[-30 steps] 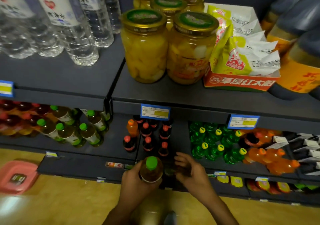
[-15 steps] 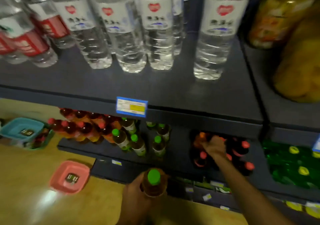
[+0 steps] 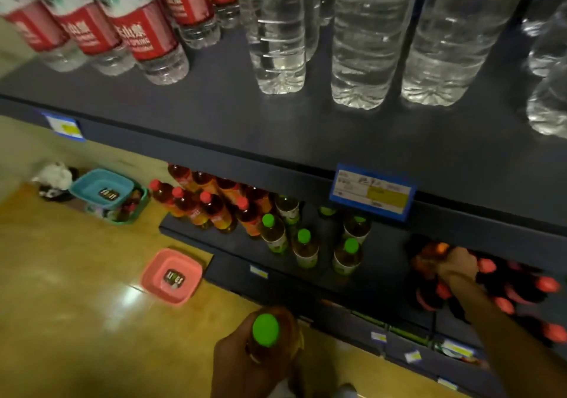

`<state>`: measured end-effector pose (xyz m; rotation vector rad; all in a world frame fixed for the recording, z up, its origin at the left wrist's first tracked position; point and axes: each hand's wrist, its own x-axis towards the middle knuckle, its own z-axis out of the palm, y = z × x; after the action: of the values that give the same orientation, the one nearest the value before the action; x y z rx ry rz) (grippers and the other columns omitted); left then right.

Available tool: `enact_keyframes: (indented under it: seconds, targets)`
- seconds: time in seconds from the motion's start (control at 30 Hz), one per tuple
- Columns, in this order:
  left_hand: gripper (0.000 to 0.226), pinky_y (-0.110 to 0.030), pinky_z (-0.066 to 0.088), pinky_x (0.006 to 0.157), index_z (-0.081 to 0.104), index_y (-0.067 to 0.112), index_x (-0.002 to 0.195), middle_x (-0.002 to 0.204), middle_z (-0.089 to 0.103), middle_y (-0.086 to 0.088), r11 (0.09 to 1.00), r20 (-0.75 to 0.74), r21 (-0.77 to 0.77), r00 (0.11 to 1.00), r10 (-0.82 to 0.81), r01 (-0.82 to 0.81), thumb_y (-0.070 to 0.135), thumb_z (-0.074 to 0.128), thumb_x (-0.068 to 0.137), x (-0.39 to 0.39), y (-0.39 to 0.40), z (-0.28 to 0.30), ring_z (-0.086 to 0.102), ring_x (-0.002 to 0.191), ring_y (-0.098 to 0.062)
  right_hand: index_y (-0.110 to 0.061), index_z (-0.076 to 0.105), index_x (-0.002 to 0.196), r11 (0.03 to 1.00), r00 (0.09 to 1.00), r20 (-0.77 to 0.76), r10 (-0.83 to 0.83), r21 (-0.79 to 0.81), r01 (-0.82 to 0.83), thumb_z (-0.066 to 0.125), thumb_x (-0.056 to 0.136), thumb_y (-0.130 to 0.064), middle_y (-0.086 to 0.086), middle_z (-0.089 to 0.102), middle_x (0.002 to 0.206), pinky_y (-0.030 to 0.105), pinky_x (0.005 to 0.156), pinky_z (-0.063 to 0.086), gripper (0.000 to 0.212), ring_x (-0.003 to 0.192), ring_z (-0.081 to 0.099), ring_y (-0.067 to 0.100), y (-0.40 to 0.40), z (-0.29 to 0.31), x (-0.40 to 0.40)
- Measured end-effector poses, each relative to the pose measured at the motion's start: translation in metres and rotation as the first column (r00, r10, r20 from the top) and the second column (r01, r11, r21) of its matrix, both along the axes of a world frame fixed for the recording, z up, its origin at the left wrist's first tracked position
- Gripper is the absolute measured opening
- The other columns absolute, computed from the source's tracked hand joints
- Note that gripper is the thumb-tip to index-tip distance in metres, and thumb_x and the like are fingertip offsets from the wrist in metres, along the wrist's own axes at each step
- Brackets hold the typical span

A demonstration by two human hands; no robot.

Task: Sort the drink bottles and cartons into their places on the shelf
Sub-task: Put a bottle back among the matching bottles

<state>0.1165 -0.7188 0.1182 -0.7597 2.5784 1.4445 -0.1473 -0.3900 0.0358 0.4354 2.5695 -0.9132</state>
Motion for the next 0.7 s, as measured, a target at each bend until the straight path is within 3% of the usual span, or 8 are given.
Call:
enact_keyframes:
  seconds: [0.1,0.2,0.3,0.4,0.5,0.57,0.63,0.7]
  targets:
    - [0.053,0.0,0.046,0.06,0.063,0.049,0.086,0.086,0.068,0.035,0.999,-0.097,-0.001,0.995,0.034,-0.034,0.026,0.095,0.051,0.004,-0.001,0.005,0.063,0.073,0.015,0.013,0.065,0.095,0.988,0.994,-0.084,-0.068,0.131,0.078,0.08,0.074,-0.008,0.035,0.065,0.099,0.05,0.083,0.049,0.033,0.093,0.062,0.047,-0.007,0.012,0.001]
    - [0.075,-0.017,0.055,0.072,0.057,0.043,0.11,0.097,0.072,0.023,0.993,-0.191,0.04,0.975,0.116,-0.111,0.041,0.095,0.046,0.0,-0.006,0.024,0.069,0.083,0.005,0.008,0.062,0.08,0.984,0.969,-0.24,-0.057,0.152,0.096,0.086,0.068,-0.014,0.035,0.065,0.09,0.047,0.076,0.05,0.035,0.086,0.063,0.048,-0.01,0.03,0.015]
    - [0.068,-0.024,0.056,0.071,0.058,0.036,0.109,0.099,0.072,0.014,0.995,-0.301,0.044,0.949,0.094,-0.085,0.042,0.094,0.051,-0.013,-0.017,0.043,0.069,0.087,-0.003,0.008,0.066,0.088,0.984,0.949,-0.311,-0.052,0.145,0.101,0.089,0.065,-0.025,0.036,0.067,0.092,0.044,0.07,0.048,0.046,0.086,0.064,0.051,-0.012,0.059,0.031]
    - [0.064,-0.027,0.055,0.073,0.054,0.044,0.109,0.104,0.065,0.014,0.998,-0.38,0.004,0.923,0.054,-0.057,0.045,0.091,0.056,-0.038,-0.026,0.062,0.065,0.095,-0.003,0.0,0.069,0.099,0.988,0.947,-0.319,-0.033,0.134,0.079,0.089,0.064,-0.034,0.03,0.071,0.095,0.044,0.074,0.052,0.052,0.088,0.067,0.047,-0.016,0.091,0.057]
    - [0.065,-0.02,0.052,0.08,0.053,0.045,0.112,0.11,0.061,0.016,0.999,-0.439,-0.025,0.898,0.01,-0.024,0.046,0.089,0.058,-0.074,-0.031,0.071,0.061,0.102,-0.002,-0.015,0.07,0.11,0.997,0.936,-0.351,-0.041,0.051,0.062,0.09,0.06,-0.029,0.019,0.074,0.098,0.039,0.078,0.051,0.055,0.094,0.069,0.038,-0.023,0.118,0.087]
    - [0.067,-0.02,0.052,0.083,0.058,0.035,0.115,0.112,0.066,0.014,1.0,-0.442,-0.026,0.897,-0.013,0.002,0.043,0.089,0.057,-0.104,-0.031,0.071,0.064,0.102,-0.002,-0.017,0.069,0.113,0.998,0.928,-0.37,-0.039,0.021,0.051,0.091,0.059,-0.025,0.015,0.075,0.099,0.035,0.077,0.049,0.059,0.095,0.07,0.034,-0.027,0.129,0.103]
    - [0.061,-0.02,0.052,0.082,0.06,0.029,0.108,0.109,0.068,0.015,0.999,-0.437,-0.043,0.898,-0.044,0.028,0.037,0.091,0.057,-0.136,-0.026,0.067,0.066,0.099,-0.006,-0.02,0.069,0.113,0.997,0.924,-0.376,-0.068,-0.002,0.073,0.092,0.057,-0.022,0.01,0.076,0.095,0.028,0.074,0.045,0.06,0.092,0.07,0.029,-0.029,0.134,0.118]
    - [0.055,-0.009,0.045,0.077,0.059,0.03,0.104,0.102,0.066,0.016,0.993,-0.432,-0.109,0.897,-0.089,0.046,0.032,0.092,0.06,-0.165,-0.019,0.062,0.064,0.095,-0.005,-0.028,0.068,0.112,0.995,0.921,-0.377,-0.103,-0.025,0.102,0.092,0.055,-0.023,0.002,0.076,0.089,0.024,0.072,0.042,0.062,0.089,0.07,0.022,-0.03,0.134,0.13]
